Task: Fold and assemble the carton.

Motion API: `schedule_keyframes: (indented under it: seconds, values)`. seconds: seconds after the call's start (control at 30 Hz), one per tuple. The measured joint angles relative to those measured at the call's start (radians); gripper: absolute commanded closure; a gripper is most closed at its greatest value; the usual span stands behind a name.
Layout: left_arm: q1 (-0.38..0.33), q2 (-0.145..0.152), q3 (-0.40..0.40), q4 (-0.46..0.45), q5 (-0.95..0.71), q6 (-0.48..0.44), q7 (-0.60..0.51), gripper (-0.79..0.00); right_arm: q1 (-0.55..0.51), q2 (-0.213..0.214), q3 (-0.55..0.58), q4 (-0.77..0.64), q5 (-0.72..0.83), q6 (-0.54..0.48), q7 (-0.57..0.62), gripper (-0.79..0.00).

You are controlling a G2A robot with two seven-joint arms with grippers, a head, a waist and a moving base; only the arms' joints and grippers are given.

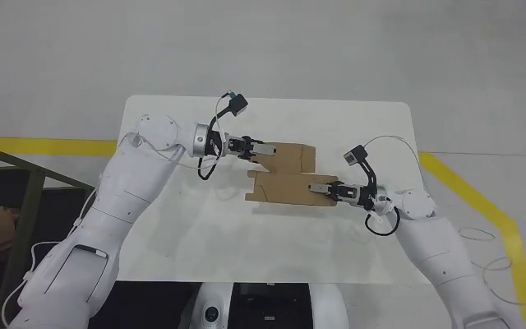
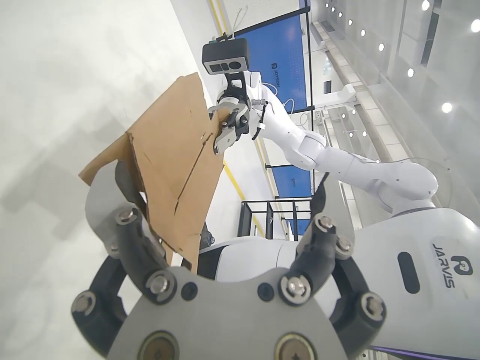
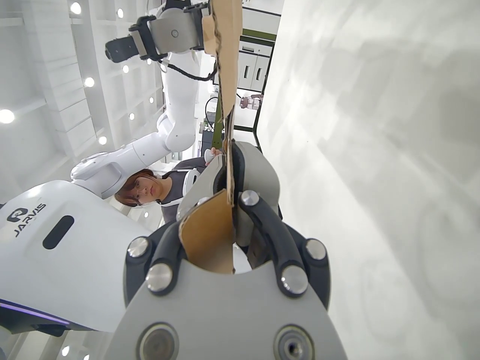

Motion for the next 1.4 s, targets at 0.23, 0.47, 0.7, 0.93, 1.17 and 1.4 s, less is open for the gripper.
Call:
schedule_keyframes:
  seconds: [0.23,0.47,0.7,0.93,1.17,1.4]
  values:
    - [0.005,0.003,0.001,-0.006,0.022,0.024,0.008,-0.437,-0.005,0.000,0.003,-0.007,-0.006,0.000,-0.001,0.000]
    - [-0.001,0.002,0.010,0.011,0.036,0.061,0.005,-0.360,-0.009,0.001,0.007,-0.013,-0.011,0.001,-0.002,0.000]
    - [-0.006,0.003,0.020,0.026,0.065,0.096,0.013,-0.305,-0.011,0.002,0.010,-0.013,-0.018,0.008,0.005,0.000]
    - [-0.009,0.004,0.022,0.024,0.079,0.113,0.013,-0.179,-0.014,0.003,0.015,-0.015,-0.019,0.014,-0.002,0.000]
    - [-0.011,0.004,0.027,0.029,0.085,0.129,0.016,-0.117,-0.015,0.003,0.016,-0.018,-0.026,0.024,-0.008,0.000]
    - [-0.011,0.003,0.031,0.036,0.086,0.140,0.014,-0.012,-0.017,0.003,0.017,-0.021,-0.029,0.029,-0.013,0.000]
